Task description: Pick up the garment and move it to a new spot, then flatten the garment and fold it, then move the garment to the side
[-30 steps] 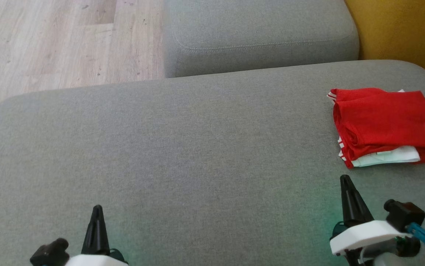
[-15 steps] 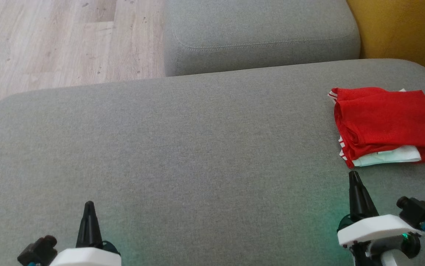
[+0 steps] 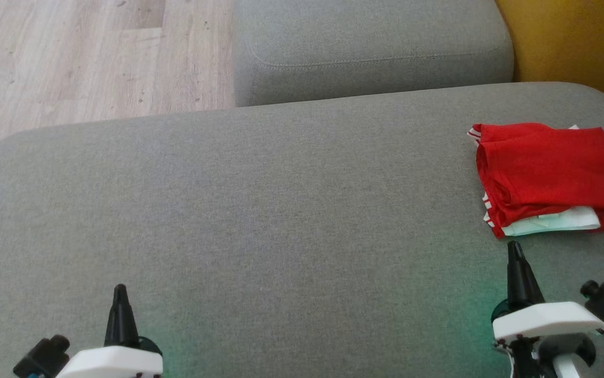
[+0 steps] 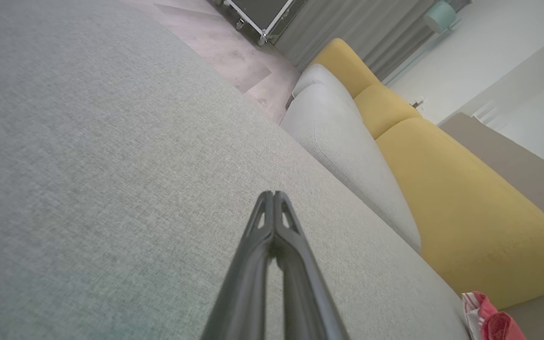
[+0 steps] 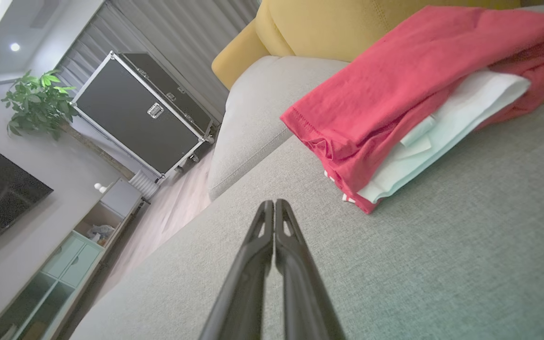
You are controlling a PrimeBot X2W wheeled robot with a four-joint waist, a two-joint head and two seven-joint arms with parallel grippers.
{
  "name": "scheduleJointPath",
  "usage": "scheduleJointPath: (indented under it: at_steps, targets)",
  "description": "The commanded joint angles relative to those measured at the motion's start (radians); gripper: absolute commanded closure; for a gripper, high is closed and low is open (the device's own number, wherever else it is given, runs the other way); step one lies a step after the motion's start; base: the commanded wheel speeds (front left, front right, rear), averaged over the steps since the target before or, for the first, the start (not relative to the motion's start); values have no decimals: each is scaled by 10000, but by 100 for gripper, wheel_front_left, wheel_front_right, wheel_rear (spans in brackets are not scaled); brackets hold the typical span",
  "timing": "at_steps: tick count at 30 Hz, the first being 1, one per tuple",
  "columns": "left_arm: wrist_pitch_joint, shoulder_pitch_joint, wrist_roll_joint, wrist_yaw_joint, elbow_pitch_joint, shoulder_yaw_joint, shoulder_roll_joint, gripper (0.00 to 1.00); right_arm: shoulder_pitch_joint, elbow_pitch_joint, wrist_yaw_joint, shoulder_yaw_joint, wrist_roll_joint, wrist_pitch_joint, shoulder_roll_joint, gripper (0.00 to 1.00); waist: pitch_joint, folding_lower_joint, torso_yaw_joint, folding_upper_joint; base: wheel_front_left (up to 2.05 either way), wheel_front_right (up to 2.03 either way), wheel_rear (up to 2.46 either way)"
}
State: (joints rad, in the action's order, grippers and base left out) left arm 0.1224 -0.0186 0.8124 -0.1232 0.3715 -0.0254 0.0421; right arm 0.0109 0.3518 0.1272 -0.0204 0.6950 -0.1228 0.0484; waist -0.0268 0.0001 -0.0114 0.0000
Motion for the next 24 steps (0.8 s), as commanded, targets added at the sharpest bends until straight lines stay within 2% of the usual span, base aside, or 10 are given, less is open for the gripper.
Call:
scheduleJointPath:
  at_steps: [1,24]
  targets:
    - [-118,572,309,-29,-383,274,33,100,553,-414,14,1,394,80,97,100,7,0,3,0,0,0,0]
    - [-797,783,2635,-43,-650,613,48,100,675,-615,20,360,3089,734,109,100,96,0,37,0,0,0,0]
